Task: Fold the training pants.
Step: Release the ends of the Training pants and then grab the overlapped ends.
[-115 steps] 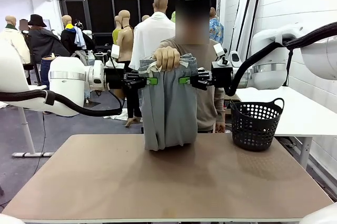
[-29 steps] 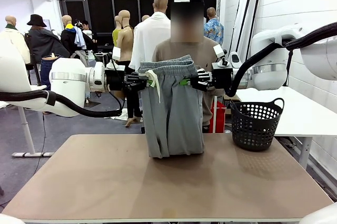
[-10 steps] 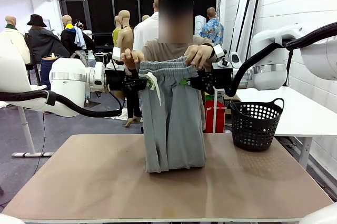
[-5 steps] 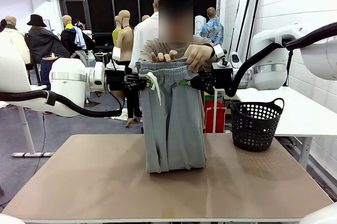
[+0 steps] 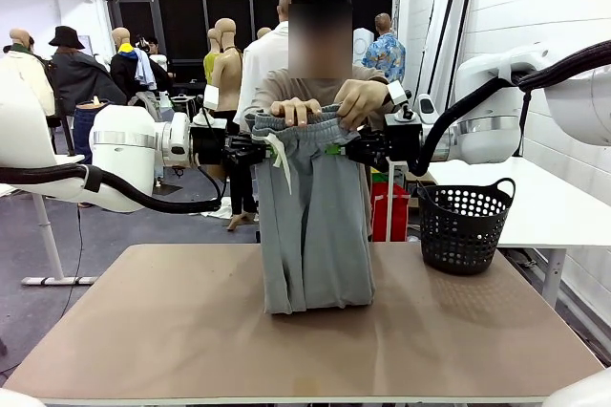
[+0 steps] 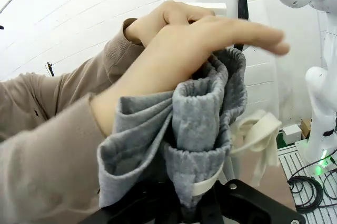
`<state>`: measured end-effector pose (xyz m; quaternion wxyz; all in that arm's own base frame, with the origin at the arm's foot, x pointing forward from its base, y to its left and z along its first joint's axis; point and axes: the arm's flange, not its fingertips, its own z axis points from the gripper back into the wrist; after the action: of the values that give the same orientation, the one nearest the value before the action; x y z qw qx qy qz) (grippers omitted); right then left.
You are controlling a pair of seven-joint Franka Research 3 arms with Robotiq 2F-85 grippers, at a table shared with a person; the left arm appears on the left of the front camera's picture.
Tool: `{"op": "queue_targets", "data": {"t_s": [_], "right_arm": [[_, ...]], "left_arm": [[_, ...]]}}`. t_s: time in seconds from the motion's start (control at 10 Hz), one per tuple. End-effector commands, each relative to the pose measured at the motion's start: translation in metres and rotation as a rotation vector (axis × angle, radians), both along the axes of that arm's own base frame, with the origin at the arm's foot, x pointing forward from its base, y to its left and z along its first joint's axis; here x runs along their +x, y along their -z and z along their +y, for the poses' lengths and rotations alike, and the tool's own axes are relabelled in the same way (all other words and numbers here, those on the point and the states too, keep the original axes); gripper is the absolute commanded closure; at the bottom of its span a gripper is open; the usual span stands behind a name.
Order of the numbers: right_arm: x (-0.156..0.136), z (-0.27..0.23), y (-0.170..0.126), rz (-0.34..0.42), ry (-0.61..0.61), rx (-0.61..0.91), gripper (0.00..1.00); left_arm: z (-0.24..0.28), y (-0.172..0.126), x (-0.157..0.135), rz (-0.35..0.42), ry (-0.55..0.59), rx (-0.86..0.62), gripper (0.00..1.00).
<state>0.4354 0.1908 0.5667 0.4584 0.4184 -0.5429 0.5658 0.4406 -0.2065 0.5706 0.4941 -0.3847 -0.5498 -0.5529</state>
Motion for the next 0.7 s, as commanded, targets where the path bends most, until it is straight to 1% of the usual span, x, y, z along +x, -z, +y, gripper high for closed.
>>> {"op": "queue_targets", "data": {"t_s": [0.0, 0.6], "right_arm": [[-0.0005, 0.0009, -0.0024, -0.003, -0.002, 0.005, 1.00], [-0.0005, 0.0009, -0.0024, -0.003, -0.002, 0.005, 1.00]], "left_arm": [[-0.0002, -0.0009, -0.0018, 0.004, -0.003, -0.014, 1.00], [-0.0002, -0.0009, -0.0018, 0.004, -0.003, -0.014, 1.00]]}}
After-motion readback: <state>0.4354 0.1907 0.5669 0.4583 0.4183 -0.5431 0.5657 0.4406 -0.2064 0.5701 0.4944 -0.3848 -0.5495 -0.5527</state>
